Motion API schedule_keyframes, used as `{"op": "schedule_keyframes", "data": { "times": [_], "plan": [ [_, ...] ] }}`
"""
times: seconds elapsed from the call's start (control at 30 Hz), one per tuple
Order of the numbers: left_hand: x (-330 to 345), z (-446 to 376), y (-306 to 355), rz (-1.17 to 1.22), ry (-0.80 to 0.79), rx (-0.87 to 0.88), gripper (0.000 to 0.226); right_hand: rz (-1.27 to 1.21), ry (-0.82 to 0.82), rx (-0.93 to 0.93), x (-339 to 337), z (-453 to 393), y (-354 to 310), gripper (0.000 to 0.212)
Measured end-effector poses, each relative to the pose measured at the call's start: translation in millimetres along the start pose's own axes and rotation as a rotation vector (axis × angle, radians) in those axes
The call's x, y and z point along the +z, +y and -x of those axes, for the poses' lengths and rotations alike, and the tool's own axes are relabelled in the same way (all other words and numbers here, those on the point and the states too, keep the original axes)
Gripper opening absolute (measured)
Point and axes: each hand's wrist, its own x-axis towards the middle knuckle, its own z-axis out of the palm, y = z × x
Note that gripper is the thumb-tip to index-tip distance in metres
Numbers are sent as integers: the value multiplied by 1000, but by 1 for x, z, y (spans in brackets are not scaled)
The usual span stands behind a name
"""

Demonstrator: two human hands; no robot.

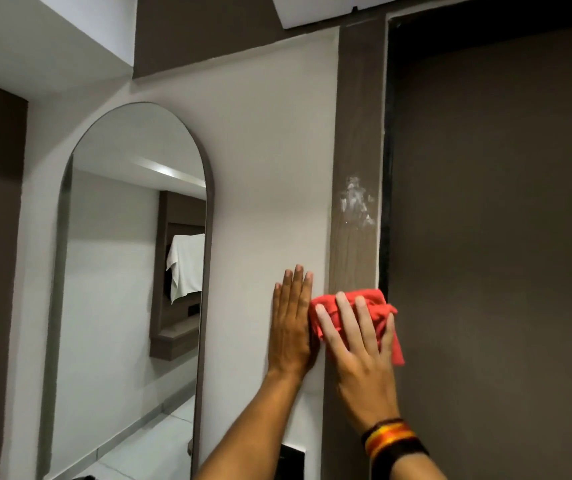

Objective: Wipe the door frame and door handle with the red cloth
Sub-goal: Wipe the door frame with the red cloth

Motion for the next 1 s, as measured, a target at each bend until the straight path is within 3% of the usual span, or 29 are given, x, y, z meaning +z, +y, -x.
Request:
{"op": "schedule_keyframes", "data": {
  "times": [0.17,0.27,0.4,0.5,0.57,0.73,0.9,1.0],
  "plan": [
    [0,0,1,-17,35,26,62,5,89,-15,-33,-146,35,88],
    [0,0,1,-28,51,21,57,23,90,-2,-41,-191,45,87],
    [0,1,2,6,47,32,63,-7,108,42,-24,-125,24,91],
    [-2,-1,3,17,62,48,74,6,10,42,-13,-54,6,91],
    [-2,0,3,16,56,47,72,-7,-5,15,-14,-55,9,91],
    [-1,2,1,-37,9,10,58,-4,62,-24,-41,-181,43,84],
    [2,1,-1,-36,35,14,59,18,49,-38,-76,-334,82,72],
    [1,0,-2,-39,34,25,60,7,99,14,-76,-350,78,71]
  ]
}}
